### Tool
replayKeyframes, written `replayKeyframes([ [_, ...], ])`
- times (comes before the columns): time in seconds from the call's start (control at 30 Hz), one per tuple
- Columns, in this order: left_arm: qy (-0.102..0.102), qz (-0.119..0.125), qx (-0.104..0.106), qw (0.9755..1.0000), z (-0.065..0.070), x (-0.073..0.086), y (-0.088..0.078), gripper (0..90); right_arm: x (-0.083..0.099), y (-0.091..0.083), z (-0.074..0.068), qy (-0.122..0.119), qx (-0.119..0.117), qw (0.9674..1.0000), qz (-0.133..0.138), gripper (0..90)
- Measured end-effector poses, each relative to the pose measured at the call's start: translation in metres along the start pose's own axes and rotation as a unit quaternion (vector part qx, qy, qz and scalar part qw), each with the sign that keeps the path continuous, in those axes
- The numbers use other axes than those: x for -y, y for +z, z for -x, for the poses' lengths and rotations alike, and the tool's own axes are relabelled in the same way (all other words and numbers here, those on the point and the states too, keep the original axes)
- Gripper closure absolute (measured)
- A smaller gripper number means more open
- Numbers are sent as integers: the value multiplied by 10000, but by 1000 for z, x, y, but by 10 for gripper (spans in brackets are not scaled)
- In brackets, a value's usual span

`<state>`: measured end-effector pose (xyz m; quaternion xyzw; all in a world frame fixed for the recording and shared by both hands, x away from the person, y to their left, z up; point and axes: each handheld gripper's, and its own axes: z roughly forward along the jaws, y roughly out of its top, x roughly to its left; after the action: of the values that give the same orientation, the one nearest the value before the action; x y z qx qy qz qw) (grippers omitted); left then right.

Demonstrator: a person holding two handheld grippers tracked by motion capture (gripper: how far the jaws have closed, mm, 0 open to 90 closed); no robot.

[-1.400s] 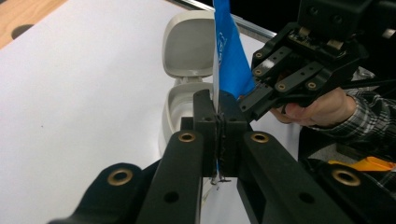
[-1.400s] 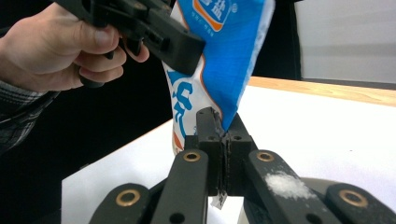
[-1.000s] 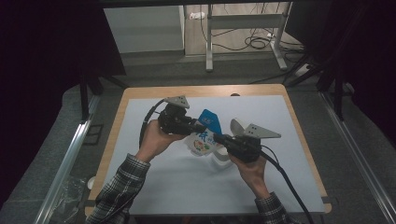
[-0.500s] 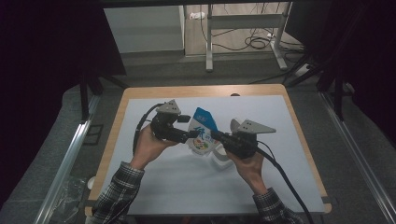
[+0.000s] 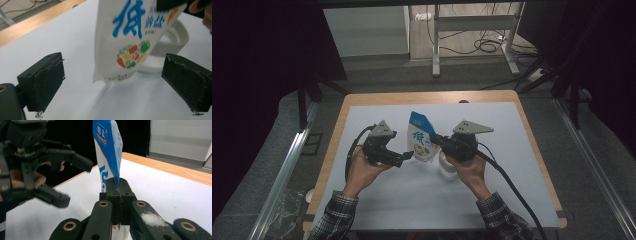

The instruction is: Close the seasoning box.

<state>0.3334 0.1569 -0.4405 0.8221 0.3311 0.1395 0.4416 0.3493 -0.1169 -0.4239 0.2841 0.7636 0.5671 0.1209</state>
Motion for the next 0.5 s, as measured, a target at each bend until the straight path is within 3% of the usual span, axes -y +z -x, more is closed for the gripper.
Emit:
replayKeyframes([
  [0.2,-327,96,-93,9994,-2,29,-3,25,-8,20,-9,-177,66,9997,-166,891],
  [0.5,-471,-5,-372,9982,1,62,-5,25,-1,48,-18,-368,235,9976,-528,890],
])
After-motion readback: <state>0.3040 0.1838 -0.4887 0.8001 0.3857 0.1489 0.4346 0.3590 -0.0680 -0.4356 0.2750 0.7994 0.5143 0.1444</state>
